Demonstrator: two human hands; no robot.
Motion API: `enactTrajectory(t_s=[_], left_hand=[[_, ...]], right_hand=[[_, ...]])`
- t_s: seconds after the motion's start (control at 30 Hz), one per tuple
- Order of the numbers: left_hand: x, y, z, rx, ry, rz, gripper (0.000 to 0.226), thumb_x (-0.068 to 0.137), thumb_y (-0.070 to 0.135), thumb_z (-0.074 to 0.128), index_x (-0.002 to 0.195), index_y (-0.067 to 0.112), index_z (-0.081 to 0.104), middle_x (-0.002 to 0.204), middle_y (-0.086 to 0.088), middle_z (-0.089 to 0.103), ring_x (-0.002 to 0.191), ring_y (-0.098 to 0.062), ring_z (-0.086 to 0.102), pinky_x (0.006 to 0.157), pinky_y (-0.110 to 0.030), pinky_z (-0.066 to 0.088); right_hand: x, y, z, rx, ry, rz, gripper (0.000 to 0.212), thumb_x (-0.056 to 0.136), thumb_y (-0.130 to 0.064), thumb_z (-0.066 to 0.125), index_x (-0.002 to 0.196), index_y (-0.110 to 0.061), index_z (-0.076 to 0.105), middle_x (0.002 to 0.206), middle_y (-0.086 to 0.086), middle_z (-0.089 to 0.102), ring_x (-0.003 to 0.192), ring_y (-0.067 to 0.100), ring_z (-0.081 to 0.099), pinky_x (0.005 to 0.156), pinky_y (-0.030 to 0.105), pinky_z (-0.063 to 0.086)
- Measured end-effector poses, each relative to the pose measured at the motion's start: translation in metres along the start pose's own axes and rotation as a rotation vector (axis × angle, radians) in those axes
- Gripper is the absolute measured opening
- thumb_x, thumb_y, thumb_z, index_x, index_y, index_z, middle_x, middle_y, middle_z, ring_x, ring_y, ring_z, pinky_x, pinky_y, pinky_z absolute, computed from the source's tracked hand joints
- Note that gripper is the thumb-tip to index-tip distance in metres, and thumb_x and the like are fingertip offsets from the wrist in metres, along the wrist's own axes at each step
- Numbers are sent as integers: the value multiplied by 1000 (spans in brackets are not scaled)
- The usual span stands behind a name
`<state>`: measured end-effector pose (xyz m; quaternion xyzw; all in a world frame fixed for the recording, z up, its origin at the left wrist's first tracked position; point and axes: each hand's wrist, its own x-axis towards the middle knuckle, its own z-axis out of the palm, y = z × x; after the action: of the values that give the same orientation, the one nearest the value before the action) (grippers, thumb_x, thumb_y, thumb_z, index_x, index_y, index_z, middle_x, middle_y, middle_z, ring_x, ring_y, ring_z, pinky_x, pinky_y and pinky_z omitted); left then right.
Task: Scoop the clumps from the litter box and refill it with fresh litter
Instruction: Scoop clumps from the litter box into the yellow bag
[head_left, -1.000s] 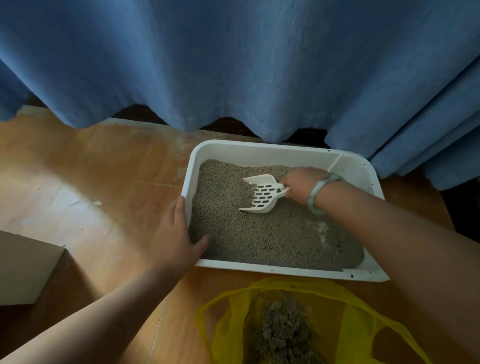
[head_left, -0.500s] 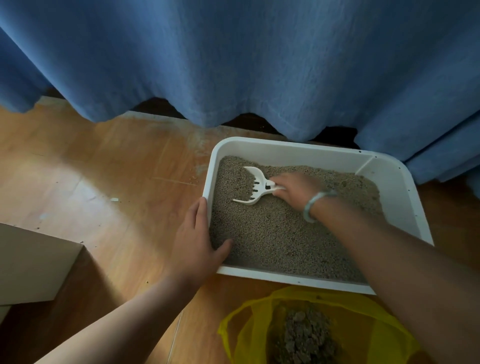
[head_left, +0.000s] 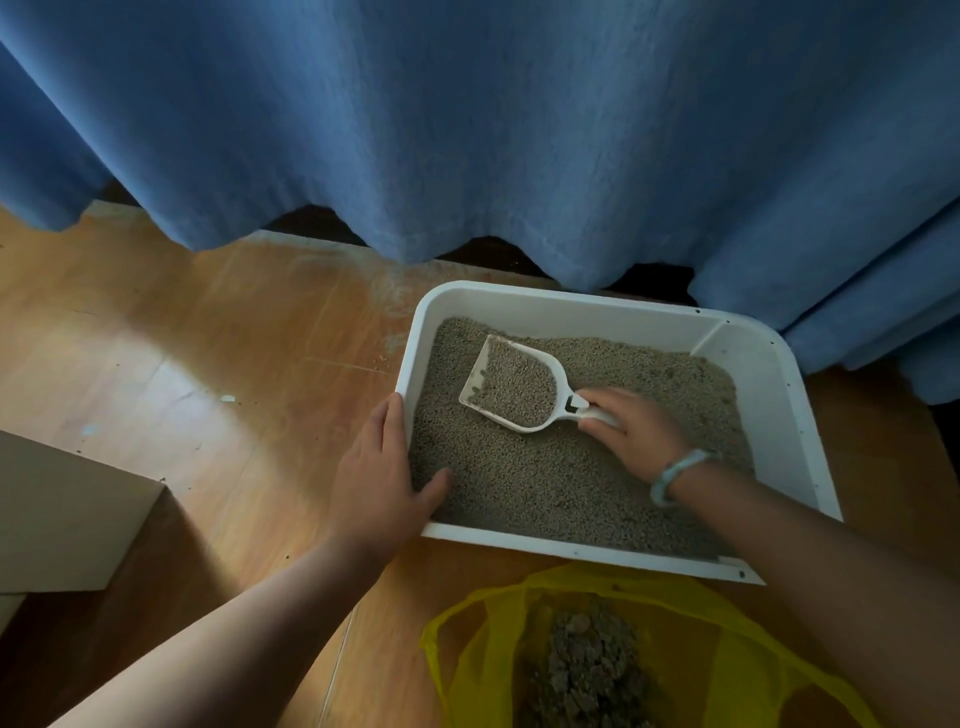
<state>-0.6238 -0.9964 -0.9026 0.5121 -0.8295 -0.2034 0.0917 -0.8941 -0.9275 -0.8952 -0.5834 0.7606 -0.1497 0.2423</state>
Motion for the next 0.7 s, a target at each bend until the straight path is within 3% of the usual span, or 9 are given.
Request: enactTrajectory(t_s=[0.23,0.43,0.7], left_hand=[[-3,7,-5,65,-27,-26,92,85,60,50,151,13,8,156,-3,17,138,-22,26,108,-35,29],[-9,1,-3,131,-63,-26,97,82,65,49,151,9,8,156,-7,18,140,-26,24,109,-39,28],[-15,-5,-8,139,-158,-8,119,65,90,27,151,12,1,158,-4,8,142,-25,17,113,-42,26]], right_hand=[[-18,-1,-19,-15,70,-31,38,94,-27,52,131,-20,51,119,-5,57,102,14,54,86,32,45],[-39,4,-33,-72,57,-56,35,93,-28,53,128,-22,54,115,-7,57,101,14,54,85,32,45],[-65,9,-50,-116,69,-53,32,93,-25,55,124,-21,56,109,-3,59,94,17,55,78,33,45]])
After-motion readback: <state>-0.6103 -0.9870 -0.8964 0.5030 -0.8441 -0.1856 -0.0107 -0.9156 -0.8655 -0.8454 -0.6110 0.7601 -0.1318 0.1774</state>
